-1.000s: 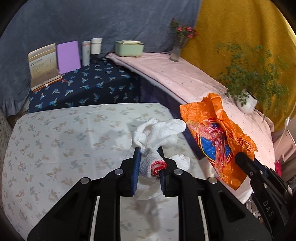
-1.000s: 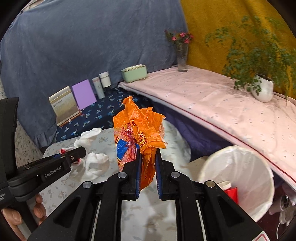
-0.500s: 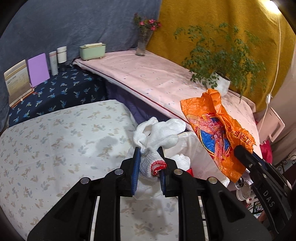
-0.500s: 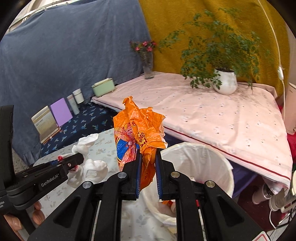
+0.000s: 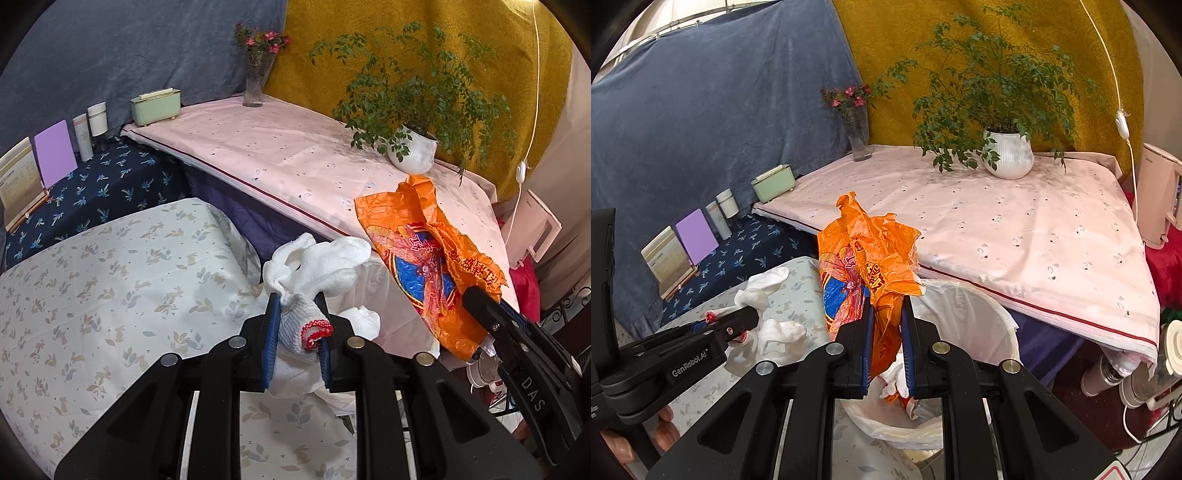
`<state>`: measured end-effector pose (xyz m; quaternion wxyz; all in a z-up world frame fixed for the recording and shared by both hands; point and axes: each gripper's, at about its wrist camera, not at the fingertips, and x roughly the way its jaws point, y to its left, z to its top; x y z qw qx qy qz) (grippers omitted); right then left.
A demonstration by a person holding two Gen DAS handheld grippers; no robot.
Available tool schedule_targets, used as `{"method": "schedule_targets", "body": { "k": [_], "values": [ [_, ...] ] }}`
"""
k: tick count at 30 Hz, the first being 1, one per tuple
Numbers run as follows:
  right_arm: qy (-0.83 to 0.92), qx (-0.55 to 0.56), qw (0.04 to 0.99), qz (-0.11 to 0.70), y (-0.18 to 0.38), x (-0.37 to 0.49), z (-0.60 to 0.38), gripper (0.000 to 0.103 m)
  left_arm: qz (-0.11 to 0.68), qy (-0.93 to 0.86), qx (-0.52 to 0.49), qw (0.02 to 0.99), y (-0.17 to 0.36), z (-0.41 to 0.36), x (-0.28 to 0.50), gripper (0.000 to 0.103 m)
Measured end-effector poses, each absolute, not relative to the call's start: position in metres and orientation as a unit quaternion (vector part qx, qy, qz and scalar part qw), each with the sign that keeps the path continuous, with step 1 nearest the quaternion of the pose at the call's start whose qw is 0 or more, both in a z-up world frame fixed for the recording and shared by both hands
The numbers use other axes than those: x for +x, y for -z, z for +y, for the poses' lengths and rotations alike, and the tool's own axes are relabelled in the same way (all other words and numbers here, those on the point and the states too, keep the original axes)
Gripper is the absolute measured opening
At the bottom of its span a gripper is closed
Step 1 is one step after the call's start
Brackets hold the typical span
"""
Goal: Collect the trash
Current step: 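Carry the white sock and orange bag over the bin and release both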
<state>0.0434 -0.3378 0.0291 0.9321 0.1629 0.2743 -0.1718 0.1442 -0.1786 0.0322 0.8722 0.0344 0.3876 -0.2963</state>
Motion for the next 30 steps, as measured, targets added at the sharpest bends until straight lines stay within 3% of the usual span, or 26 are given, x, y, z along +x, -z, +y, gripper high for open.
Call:
{"method": "schedule_targets", "body": {
  "k": [30],
  "values": [
    [0.191, 0.182, 0.925, 0.274, -0.022, 0.023, -0.37, 0.013, 0.395, 0.324, 0.06, 0.857, -0.026, -0.229, 0.132, 0.018]
  ]
}}
